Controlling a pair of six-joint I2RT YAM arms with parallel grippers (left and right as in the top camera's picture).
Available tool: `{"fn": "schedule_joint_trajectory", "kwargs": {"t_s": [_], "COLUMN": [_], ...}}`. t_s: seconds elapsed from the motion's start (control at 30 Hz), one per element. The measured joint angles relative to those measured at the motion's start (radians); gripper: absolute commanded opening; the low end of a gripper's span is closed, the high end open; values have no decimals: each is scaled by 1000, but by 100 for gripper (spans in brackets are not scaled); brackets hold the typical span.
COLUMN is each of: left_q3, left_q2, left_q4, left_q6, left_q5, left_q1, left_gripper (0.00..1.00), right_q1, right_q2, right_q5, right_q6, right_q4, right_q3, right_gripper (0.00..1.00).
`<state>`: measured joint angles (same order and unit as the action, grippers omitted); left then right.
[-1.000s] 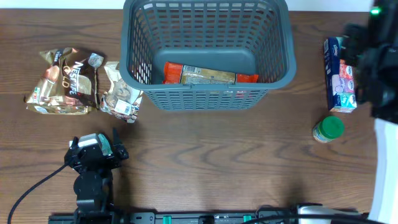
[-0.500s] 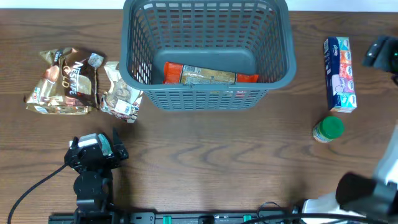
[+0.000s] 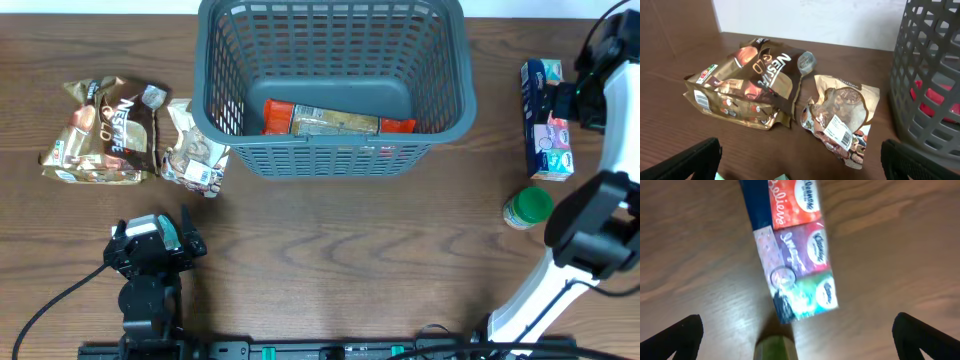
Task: Pack container
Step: 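Grasp the blue-and-white box with the right gripper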
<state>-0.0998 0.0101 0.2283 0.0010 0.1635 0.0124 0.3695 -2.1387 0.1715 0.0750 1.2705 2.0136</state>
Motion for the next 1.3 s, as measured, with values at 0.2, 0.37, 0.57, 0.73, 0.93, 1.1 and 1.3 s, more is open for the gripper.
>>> {"fn": "schedule_joint_trajectory", "kwargs": {"t_s": [0.2,0.37,0.57,0.73,0.93,1.1,1.3], "left_q3": [0,0,0,0,0,0,0], "left_q2": [0,0,0,0,0,0,0], "left_q4": [0,0,0,0,0,0,0], "left_q6": [0,0,0,0,0,0,0], "left_q5": [0,0,0,0,0,0,0], "left_q1": [0,0,0,0,0,0,0], "left_gripper": [99,98,99,99,99,99,99], "right_q1": [7,9,10,10,10,19,57], "right_q2": [-79,-95,-106,-143,-172,-196,-274], "right_q5": [-1,-2,-24,-41,-45,-47,-67], "right_q6": [6,6,24,39,42,42,37], "right_q4": [-52,-94,-143,-187,-215,-222,-208], "right_q3": [0,0,0,0,0,0,0], "right_gripper": [99,99,99,99,99,99,99]}}
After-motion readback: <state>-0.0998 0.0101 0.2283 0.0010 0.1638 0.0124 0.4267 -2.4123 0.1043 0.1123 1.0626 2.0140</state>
